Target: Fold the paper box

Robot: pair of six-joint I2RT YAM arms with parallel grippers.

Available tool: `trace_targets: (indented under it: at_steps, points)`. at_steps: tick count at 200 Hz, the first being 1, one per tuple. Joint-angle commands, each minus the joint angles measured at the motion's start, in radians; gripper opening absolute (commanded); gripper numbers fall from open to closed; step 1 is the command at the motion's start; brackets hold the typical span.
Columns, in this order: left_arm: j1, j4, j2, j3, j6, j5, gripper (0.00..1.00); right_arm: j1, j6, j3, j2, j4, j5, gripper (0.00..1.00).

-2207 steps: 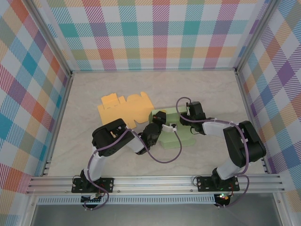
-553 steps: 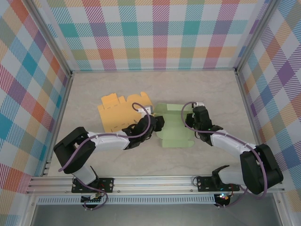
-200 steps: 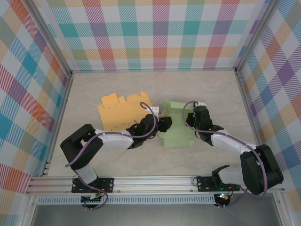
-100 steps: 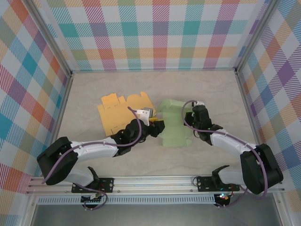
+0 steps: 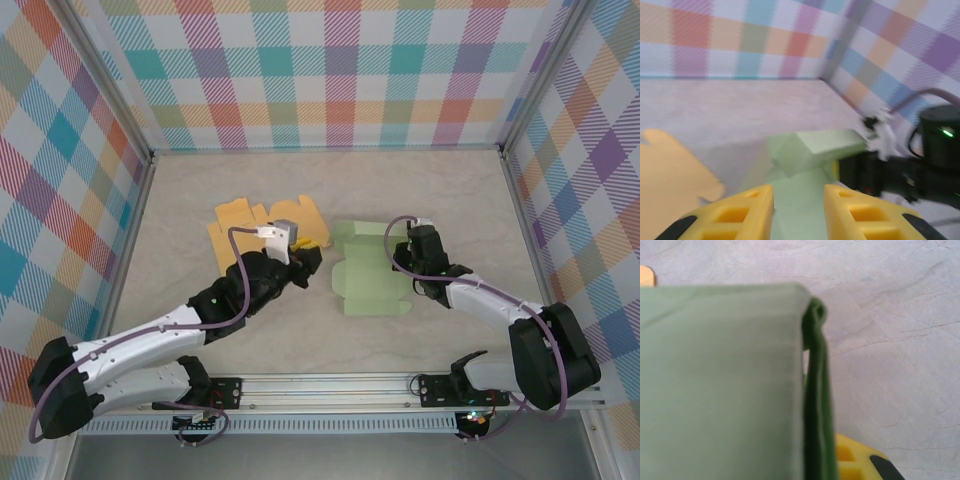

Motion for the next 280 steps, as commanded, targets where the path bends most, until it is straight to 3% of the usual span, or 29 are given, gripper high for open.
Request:
trace_targets:
  at_steps: [1, 41, 114, 162, 280]
  points:
    - [0.073, -0.165, 0.017, 0.074, -0.003, -0.220, 0.31, 0.002, -0.008, 0.001, -0.003, 0.010, -0.002, 0.00]
    - [0.204, -0.147, 0.205, 0.141, -0.052, -0.114, 0.31, 0.002, -0.009, 0.001, -0.006, 0.009, -0.009, 0.00]
    - [0.219, 0.043, 0.543, 0.247, 0.016, 0.154, 0.32, 0.002, -0.013, 0.002, -0.006, 0.004, -0.007, 0.00]
    - [0.179, 0.073, 0.575, 0.237, 0.022, 0.272, 0.32, 0.003, -0.014, 0.006, 0.000, 0.002, -0.001, 0.00]
    - [0.111, 0.056, 0.536, 0.138, 0.081, 0.309, 0.35, 0.003, -0.013, 0.009, 0.006, 0.002, 0.000, 0.00]
